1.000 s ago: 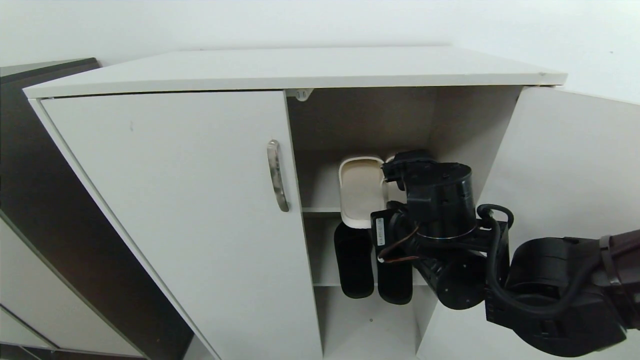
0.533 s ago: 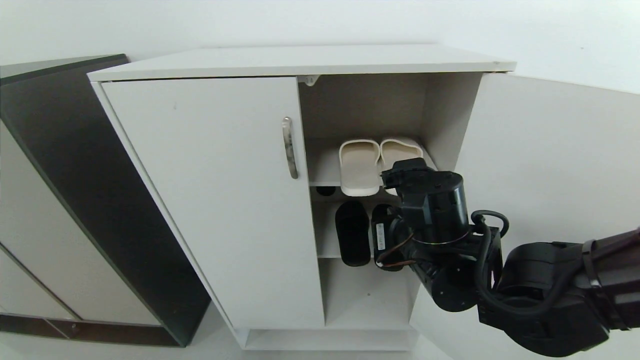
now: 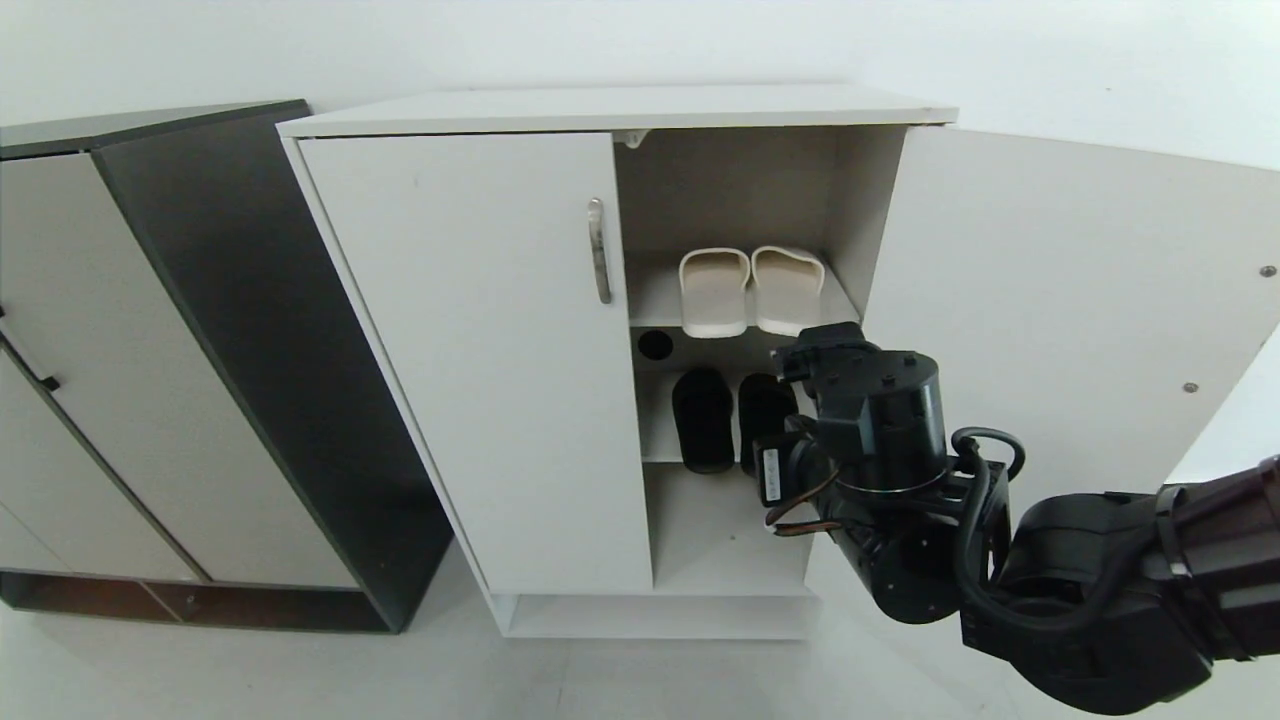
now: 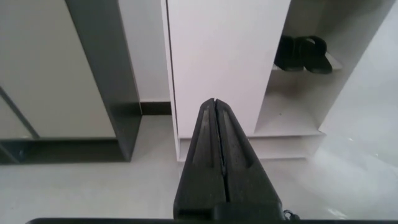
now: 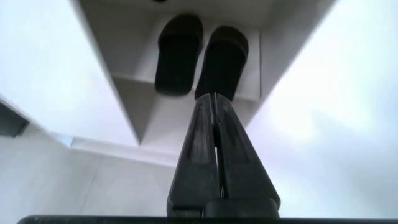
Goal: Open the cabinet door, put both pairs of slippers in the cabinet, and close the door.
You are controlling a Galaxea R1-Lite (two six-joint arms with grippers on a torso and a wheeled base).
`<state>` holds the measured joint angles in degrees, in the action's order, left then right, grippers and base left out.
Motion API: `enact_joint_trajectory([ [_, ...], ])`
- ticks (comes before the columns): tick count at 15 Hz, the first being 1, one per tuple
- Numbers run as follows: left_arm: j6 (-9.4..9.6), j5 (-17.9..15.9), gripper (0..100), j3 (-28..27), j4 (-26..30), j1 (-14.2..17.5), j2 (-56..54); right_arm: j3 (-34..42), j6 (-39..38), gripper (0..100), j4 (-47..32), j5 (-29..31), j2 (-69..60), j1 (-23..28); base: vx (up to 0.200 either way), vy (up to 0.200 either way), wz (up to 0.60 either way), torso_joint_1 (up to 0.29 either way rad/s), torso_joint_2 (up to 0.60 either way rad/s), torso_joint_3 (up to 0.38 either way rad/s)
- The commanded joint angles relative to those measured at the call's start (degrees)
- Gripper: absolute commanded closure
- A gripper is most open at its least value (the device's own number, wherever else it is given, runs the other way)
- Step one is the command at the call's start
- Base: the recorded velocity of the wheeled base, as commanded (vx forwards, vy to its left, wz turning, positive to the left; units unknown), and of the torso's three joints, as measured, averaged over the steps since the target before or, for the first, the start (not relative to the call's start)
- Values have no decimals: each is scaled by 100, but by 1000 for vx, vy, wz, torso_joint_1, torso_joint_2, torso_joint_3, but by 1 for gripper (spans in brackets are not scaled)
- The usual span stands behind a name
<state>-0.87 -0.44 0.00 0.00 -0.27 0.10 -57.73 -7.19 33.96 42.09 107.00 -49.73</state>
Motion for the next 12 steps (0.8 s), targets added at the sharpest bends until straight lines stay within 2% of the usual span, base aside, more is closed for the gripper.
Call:
enact_joint_trajectory([
  [1,-1,0,100,0,0,0,-1,61,-1,100,5,1,-56,-2,-200,0,0,-2,-7,2],
  [5,-1,0,100,0,0,0,-1,69,-10,100,5,1,-65,-2,-200,0,0,5,-1,2],
  [12,-1,0,100,0,0,0,-1,263,148,100,93,-17,-100,42,0,0,0,0,0,0],
])
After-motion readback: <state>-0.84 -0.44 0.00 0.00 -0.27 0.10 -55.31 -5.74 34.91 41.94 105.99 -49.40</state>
